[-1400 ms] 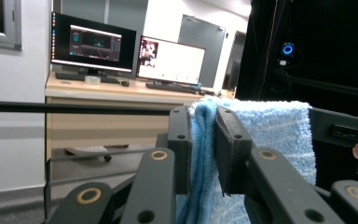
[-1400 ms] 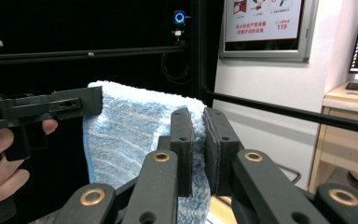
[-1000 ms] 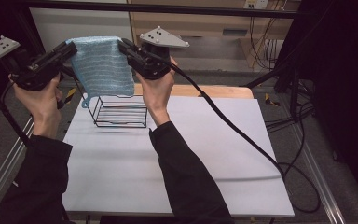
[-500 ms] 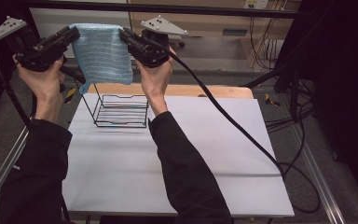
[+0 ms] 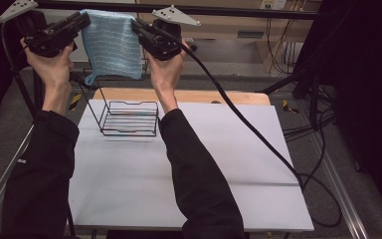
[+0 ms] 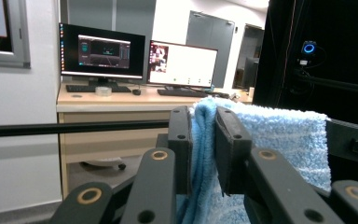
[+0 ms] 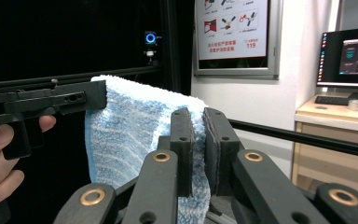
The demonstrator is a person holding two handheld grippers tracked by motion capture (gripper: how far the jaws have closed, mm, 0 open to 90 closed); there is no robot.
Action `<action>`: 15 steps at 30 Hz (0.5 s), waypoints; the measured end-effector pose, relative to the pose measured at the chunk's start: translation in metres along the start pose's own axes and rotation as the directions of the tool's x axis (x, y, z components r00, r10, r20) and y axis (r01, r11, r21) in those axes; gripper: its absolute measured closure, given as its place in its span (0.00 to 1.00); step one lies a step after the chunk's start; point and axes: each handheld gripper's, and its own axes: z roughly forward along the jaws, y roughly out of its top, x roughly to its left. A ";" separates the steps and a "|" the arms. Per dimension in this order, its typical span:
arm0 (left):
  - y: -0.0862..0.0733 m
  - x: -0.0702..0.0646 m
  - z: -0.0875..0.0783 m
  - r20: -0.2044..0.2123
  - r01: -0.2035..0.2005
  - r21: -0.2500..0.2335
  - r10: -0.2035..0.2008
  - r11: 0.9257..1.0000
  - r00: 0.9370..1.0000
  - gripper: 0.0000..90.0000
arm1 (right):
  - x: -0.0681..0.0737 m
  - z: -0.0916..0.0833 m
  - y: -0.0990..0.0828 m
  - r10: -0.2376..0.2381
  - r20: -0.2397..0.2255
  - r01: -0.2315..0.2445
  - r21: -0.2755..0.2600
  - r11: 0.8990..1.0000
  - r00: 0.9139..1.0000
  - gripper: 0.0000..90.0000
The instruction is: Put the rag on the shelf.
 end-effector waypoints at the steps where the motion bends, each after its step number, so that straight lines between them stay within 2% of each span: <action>1: 0.001 0.001 0.002 0.005 0.003 0.000 -0.003 1.000 1.000 0.86 | -0.001 0.000 0.000 -0.002 0.003 0.002 -0.001 1.000 1.000 0.92; 9: 0.006 0.004 0.013 0.035 0.004 -0.018 -0.003 1.000 0.999 0.86 | -0.007 0.003 0.002 0.005 0.019 -0.004 -0.027 1.000 1.000 0.92; 12: 0.001 0.006 0.015 0.043 -0.003 -0.022 0.003 1.000 0.999 0.86 | -0.006 0.004 0.000 -0.018 0.027 0.018 -0.019 1.000 0.999 0.92; 15: -0.008 0.013 0.016 0.034 0.000 -0.007 0.000 1.000 0.999 0.86 | -0.007 0.007 -0.003 -0.037 0.032 0.037 -0.007 0.999 0.999 0.92</action>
